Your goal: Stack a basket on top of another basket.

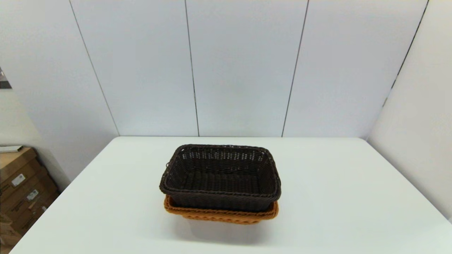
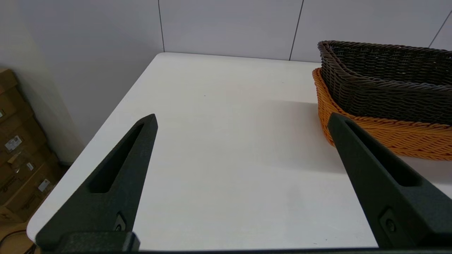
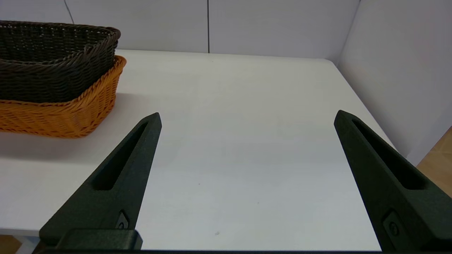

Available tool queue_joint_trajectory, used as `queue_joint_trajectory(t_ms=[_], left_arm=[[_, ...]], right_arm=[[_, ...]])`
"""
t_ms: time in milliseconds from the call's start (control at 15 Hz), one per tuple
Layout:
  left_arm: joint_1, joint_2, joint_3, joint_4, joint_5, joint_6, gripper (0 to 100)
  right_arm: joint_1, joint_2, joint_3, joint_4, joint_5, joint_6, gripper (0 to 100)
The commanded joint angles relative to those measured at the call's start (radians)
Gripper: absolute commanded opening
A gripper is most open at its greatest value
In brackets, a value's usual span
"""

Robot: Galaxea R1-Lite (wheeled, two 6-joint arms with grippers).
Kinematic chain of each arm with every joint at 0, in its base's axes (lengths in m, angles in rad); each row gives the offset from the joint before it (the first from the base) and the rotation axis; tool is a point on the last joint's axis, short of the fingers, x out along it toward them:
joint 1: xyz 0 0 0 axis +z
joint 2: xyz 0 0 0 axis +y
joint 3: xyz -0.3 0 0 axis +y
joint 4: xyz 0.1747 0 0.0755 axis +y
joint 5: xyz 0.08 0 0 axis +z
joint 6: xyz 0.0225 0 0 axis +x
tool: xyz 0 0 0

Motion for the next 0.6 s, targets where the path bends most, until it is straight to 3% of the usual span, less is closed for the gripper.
queue_joint_trajectory(t_ms=[67, 600], left_arm=[[0.000, 0.000, 0.000, 0.000, 0.001, 0.000, 100], [0.000, 0.000, 0.000, 0.000, 0.001, -0.001, 100]], right_arm=[[0.000, 0.000, 0.000, 0.001, -0.002, -0.002, 100], [0.000, 0.000, 0.000, 0.000, -0.012, -0.002, 100]])
